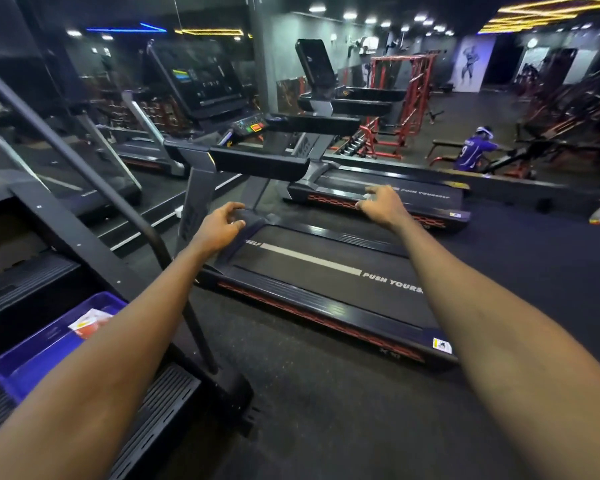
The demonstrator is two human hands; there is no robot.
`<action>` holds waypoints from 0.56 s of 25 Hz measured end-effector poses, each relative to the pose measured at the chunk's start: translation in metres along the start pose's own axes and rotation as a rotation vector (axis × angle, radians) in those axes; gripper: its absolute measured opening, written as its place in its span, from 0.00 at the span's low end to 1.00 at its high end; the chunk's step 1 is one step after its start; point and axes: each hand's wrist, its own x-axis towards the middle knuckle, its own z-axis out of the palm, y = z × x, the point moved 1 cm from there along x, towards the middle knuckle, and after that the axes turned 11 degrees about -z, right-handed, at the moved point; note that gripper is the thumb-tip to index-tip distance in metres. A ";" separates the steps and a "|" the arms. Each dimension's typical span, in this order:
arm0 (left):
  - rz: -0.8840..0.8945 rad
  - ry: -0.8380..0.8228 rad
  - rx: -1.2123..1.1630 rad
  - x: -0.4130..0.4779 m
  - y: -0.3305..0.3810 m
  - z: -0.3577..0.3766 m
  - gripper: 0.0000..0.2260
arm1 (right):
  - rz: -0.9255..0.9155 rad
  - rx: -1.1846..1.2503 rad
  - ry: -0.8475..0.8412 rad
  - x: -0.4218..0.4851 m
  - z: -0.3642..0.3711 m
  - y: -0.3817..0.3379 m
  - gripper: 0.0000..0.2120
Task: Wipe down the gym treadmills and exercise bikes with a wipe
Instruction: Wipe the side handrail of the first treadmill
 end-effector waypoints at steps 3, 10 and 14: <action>-0.004 0.046 -0.042 0.029 0.028 0.014 0.17 | -0.015 0.000 0.025 0.032 -0.020 0.020 0.21; -0.033 0.069 0.002 0.130 0.059 0.044 0.20 | -0.080 0.055 0.031 0.140 -0.026 0.053 0.23; -0.069 0.100 0.002 0.193 0.071 0.057 0.21 | -0.135 0.057 0.004 0.204 -0.022 0.065 0.18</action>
